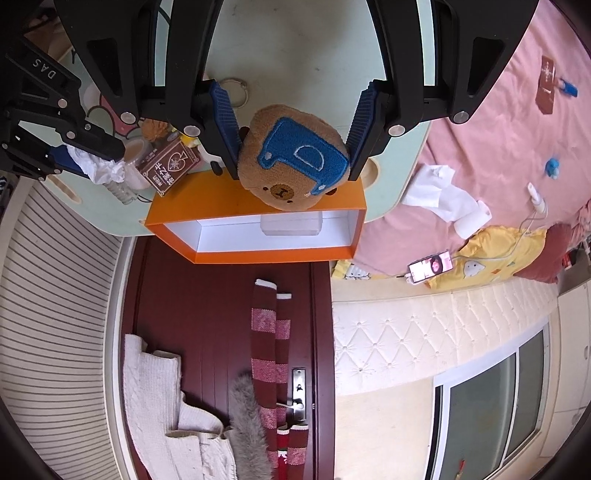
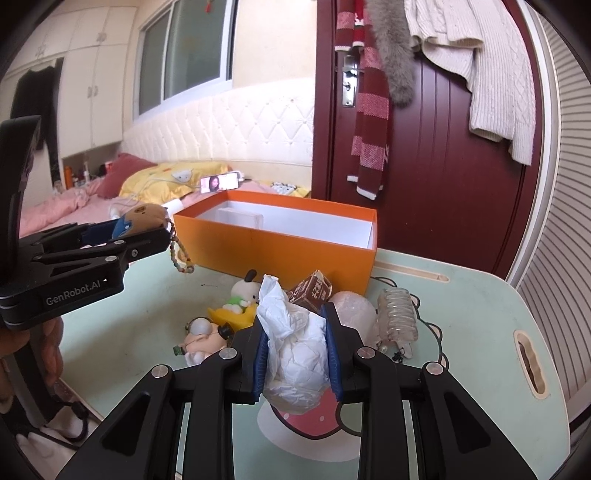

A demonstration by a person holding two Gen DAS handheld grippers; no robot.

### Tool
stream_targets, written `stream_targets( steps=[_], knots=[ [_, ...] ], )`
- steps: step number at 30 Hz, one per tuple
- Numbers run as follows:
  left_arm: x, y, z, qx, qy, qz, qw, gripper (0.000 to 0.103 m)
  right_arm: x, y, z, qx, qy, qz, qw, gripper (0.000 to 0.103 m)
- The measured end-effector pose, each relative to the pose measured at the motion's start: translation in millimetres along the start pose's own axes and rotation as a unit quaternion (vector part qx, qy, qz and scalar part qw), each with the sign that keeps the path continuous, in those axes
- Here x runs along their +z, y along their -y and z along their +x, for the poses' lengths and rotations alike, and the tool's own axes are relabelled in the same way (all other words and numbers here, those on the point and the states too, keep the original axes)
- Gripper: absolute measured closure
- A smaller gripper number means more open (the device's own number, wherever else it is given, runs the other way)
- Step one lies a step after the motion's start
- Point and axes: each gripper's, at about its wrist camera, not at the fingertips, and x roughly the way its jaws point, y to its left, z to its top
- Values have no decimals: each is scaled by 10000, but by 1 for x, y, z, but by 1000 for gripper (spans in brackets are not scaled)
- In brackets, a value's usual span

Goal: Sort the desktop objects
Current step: 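Lift the bear with the left gripper while the right lifts the tissue, then carry the bear and the tissue over the orange box with both grippers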

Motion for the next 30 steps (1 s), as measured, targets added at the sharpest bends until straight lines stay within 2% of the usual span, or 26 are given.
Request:
stream_targets(
  steps=[12,16,21,26,30],
  knots=[
    [2,-4,-2,4,50,-79,10000,48,1,1,-1,32,20,42,10000,77],
    [5,-9,-8,71,216,-186,9996,48,2,3,-4,48,81,84,9999,77],
    [19,-18,-21,24,478,-425,9980,48,5,7,-10,75,201,176,9996,77],
    [35,-21,-16,323,641,-274,9970,48,14,15,-11,162,272,450,9985,77],
    [46,-24,-7,335,679,-307,9967,48,29,20,-11,211,443,548,9973,77]
  ],
)
